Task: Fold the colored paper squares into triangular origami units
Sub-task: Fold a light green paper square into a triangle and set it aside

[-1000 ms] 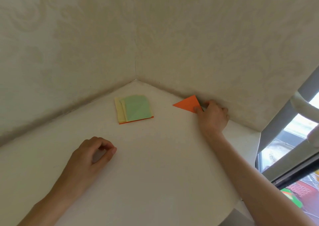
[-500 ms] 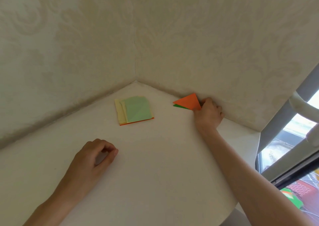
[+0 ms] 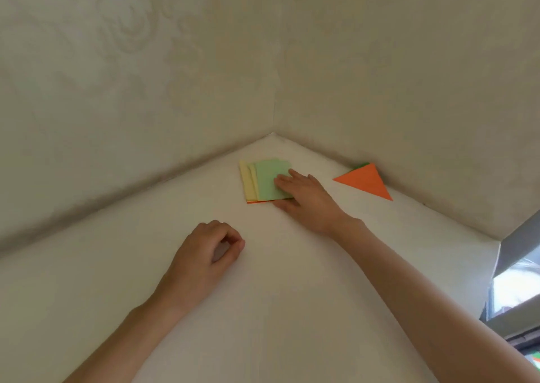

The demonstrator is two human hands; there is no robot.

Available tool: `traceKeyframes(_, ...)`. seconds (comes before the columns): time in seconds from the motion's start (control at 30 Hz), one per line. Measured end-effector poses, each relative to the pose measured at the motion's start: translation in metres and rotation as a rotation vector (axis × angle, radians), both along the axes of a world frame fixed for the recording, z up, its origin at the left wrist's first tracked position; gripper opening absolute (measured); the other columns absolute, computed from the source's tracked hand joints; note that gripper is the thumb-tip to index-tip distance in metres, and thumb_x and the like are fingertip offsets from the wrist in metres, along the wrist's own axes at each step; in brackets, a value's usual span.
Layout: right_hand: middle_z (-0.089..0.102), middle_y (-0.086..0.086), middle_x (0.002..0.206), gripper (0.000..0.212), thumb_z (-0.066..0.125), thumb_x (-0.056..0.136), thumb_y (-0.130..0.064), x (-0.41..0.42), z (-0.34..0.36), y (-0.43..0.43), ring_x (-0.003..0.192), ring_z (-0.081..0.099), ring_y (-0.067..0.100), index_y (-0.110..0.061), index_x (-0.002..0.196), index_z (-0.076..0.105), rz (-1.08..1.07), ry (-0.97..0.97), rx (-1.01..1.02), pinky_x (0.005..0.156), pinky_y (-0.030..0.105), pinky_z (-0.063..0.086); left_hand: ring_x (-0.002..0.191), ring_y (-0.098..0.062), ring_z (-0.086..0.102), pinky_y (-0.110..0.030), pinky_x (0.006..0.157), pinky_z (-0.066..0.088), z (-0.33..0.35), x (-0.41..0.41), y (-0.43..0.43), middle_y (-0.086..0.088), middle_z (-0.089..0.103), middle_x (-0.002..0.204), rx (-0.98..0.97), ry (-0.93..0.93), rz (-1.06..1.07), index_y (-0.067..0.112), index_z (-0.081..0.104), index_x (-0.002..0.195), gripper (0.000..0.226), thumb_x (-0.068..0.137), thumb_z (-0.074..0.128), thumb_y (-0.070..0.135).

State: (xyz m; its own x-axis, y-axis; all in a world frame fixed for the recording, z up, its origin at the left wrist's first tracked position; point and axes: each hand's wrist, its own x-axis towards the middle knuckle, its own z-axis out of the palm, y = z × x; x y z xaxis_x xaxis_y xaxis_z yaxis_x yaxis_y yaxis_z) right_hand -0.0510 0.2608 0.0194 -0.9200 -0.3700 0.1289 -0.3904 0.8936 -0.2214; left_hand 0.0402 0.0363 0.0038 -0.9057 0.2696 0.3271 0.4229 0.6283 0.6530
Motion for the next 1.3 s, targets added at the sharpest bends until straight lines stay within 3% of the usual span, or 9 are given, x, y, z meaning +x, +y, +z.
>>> traceKeyframes(0.17,0.049,0.001,0.141,0.037,0.032,0.103,-0.027,0.002,0.002,-0.007,0.129,0.044,0.018,-0.016,0.132,0.052,0.014,0.045,0.072,0.108,0.028,0.012,0.089,-0.007,0.05,-0.012,0.075,0.036,-0.001,-0.001,0.0,0.017,0.058,0.081,0.003,0.001,0.005,0.035,0.055,0.078,0.019,0.089,0.062,0.022)
traceKeyframes(0.33,0.067,0.005,0.117,0.024,0.052,0.094,-0.013,0.013,0.014,-0.011,0.11,0.056,0.027,-0.007,0.11,0.069,-0.113,-0.001,-0.247,0.097,0.032,0.037,0.088,-0.004,0.051,-0.01,0.075,0.034,0.001,-0.001,0.0,0.016,0.059,0.082,0.015,-0.015,0.021,0.037,0.054,0.078,0.02,0.09,0.062,0.023)
traceKeyframes(0.47,0.068,0.001,0.089,0.001,0.069,0.082,-0.012,0.029,0.026,-0.017,0.086,0.061,0.012,-0.012,0.083,0.069,-0.161,-0.082,-0.486,0.075,0.02,0.043,0.091,0.0,0.051,-0.004,0.073,0.032,0.004,0.0,0.003,0.013,0.06,0.092,0.105,-0.059,0.071,0.033,0.056,0.087,0.006,0.086,0.061,0.037)
traceKeyframes(0.57,0.065,0.005,0.071,0.013,0.076,0.077,-0.014,0.049,0.044,-0.025,0.063,0.054,0.008,-0.013,0.071,0.065,-0.143,-0.205,-0.855,0.061,0.018,0.04,0.099,0.004,0.049,0.001,0.075,0.032,0.006,0.0,0.004,0.012,0.048,0.113,0.23,-0.027,0.188,0.028,0.047,0.112,0.049,0.072,0.06,0.054)
traceKeyframes(0.7,0.072,0.011,0.076,0.008,0.071,0.081,-0.01,0.066,0.061,-0.032,0.067,0.063,0.016,-0.011,0.075,0.066,-0.099,-0.352,-1.217,0.069,0.021,0.048,0.104,0.012,0.048,-0.003,0.084,0.037,0.018,0.0,-0.002,0.018,0.047,0.12,0.497,-0.082,0.247,0.032,0.035,0.128,0.084,0.059,0.075,0.058)
traceKeyframes(0.8,0.072,0.011,0.077,0.006,0.069,0.082,-0.011,0.069,0.057,-0.037,0.071,0.063,0.018,-0.011,0.077,0.065,-0.081,-0.433,-1.264,0.072,0.026,0.049,0.081,-0.001,0.065,-0.015,0.068,0.051,0.027,0.001,-0.006,0.011,0.07,0.09,0.839,-0.303,0.125,0.027,0.053,0.111,0.055,0.061,0.077,0.034)
traceKeyframes(0.9,0.071,0.008,0.074,0.007,0.069,0.083,-0.009,0.07,0.046,-0.043,0.066,0.063,0.014,-0.013,0.08,0.063,-0.106,-0.442,-1.24,0.067,0.022,0.047,0.067,-0.008,0.063,-0.023,0.064,0.053,0.029,0.002,-0.007,0.004,0.065,0.068,0.778,-0.312,0.085,0.008,0.064,0.085,0.026,0.069,0.079,0.021)
traceKeyframes(1.13,0.054,0.001,0.06,0.04,0.065,0.086,-0.008,0.071,0.017,-0.052,0.057,0.047,0.008,-0.03,0.115,0.047,-0.085,-0.342,-1.083,0.056,0.017,0.038,0.064,-0.003,0.064,-0.014,0.056,0.048,0.022,-0.006,-0.013,0.007,0.07,0.069,0.813,-0.233,0.219,0.007,0.066,0.089,0.006,0.088,0.061,0.008)
traceKeyframes(1.3,0.061,0.003,0.106,0.058,0.05,0.082,0.002,0.075,0.009,-0.046,0.093,0.058,0.018,-0.038,0.124,0.042,0.262,-0.465,-1.104,0.081,0.025,0.044,0.063,-0.005,0.063,-0.018,0.05,0.048,0.015,-0.014,-0.024,0.002,0.069,0.074,0.739,-0.21,0.296,0.009,0.065,0.091,0.006,0.091,0.06,0.012)
